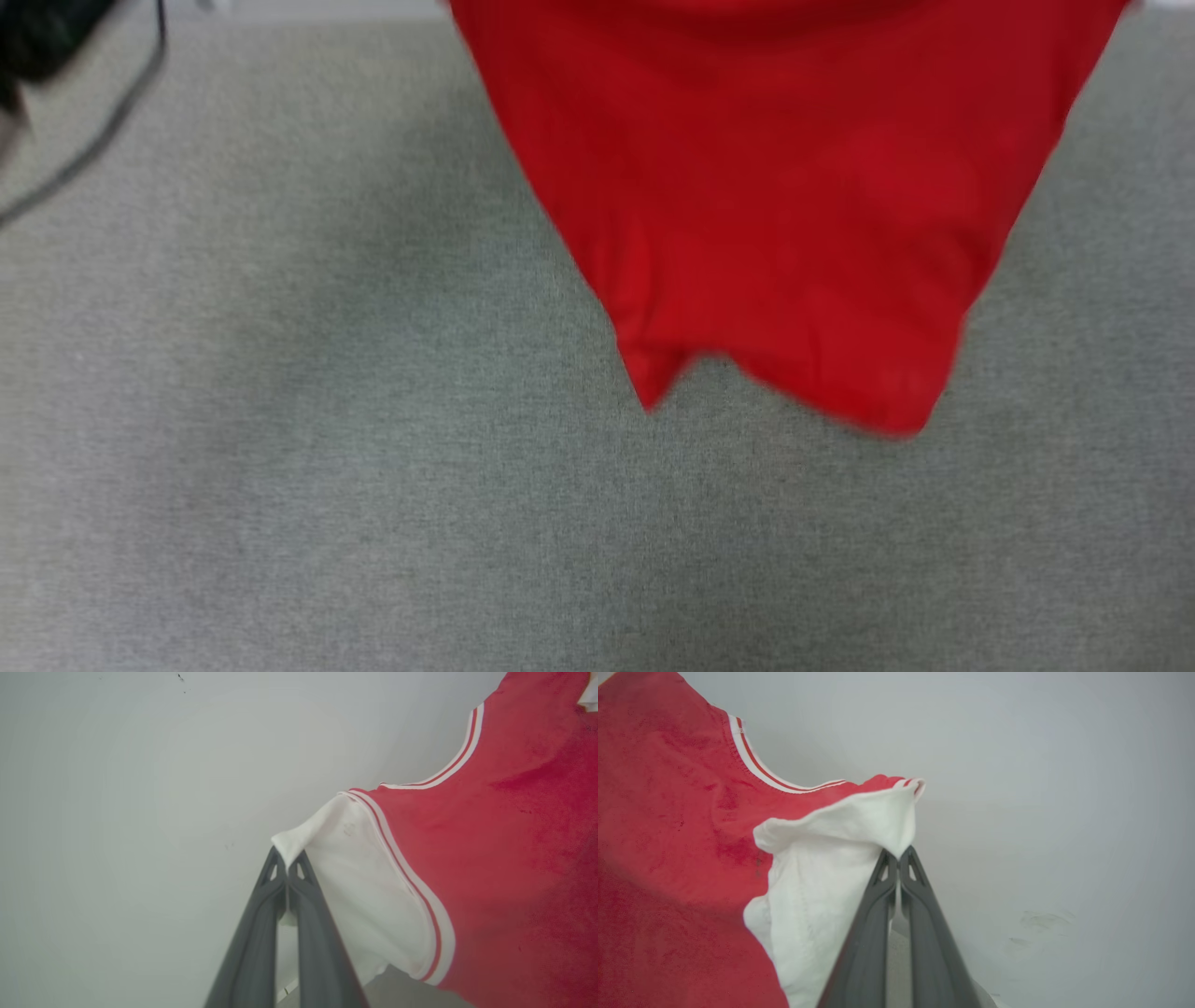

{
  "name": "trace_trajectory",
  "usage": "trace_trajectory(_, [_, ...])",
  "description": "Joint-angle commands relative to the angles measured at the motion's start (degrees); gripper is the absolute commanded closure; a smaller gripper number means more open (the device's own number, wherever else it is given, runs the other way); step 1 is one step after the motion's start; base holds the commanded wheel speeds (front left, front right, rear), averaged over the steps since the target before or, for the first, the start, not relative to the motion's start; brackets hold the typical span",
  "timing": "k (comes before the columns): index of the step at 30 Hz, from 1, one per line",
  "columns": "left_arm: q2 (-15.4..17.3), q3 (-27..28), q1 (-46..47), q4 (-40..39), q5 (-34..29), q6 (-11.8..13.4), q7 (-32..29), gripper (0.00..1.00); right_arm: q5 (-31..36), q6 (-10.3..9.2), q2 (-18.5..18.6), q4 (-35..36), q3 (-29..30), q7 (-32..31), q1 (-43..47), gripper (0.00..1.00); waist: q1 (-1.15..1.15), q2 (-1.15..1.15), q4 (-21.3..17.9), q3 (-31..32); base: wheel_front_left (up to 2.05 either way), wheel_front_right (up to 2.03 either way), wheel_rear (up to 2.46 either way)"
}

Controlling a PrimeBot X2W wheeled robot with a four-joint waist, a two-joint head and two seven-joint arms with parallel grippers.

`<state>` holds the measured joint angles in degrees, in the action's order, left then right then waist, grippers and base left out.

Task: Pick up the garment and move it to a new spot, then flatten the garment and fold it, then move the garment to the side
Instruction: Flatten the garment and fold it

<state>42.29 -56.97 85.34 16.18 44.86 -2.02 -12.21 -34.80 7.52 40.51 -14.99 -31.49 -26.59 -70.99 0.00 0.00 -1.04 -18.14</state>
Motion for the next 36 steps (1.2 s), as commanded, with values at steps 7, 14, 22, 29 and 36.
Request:
trace_trajectory(7, [-4.4,4.2,13.9,10.0,-3.2,0.1,4.0,1.0,9.7,-0.07,-7.8,-8.3,4.7,0.5,-17.8,1.0,0.0,0.0,-0.2,-8.7,0.0,0.0,0.0])
trace_trajectory(14, [-6.6,7.3,24.5,16.7,-3.7,-1.5,7.7,1.0,15.7,-0.07,-14.1,-15.3,5.6,4.0,-30.5,1.0,0.0,0.0,-0.4,-12.6,0.0,0.0,0.0])
trace_trajectory(22, [-7.9,7.4,26.7,22.7,-3.2,-3.6,10.9,1.0,18.1,-0.07,-17.1,-22.8,3.5,8.5,-34.6,1.0,0.0,0.0,0.7,-15.1,0.0,0.0,0.0])
trace_trajectory(29, [-9.6,4.5,19.0,26.7,-1.7,-4.8,14.5,1.0,16.2,-0.07,-18.8,-28.9,-1.8,13.3,-27.2,1.0,0.0,0.0,0.6,-14.4,0.0,0.0,0.0])
trace_trajectory(36, [-9.6,0.9,5.2,25.7,1.1,-5.3,20.8,1.0,10.6,-0.07,-20.1,-31.2,-8.8,20.4,-13.9,1.0,0.0,0.0,0.0,-10.7,0.0,0.0,0.0])
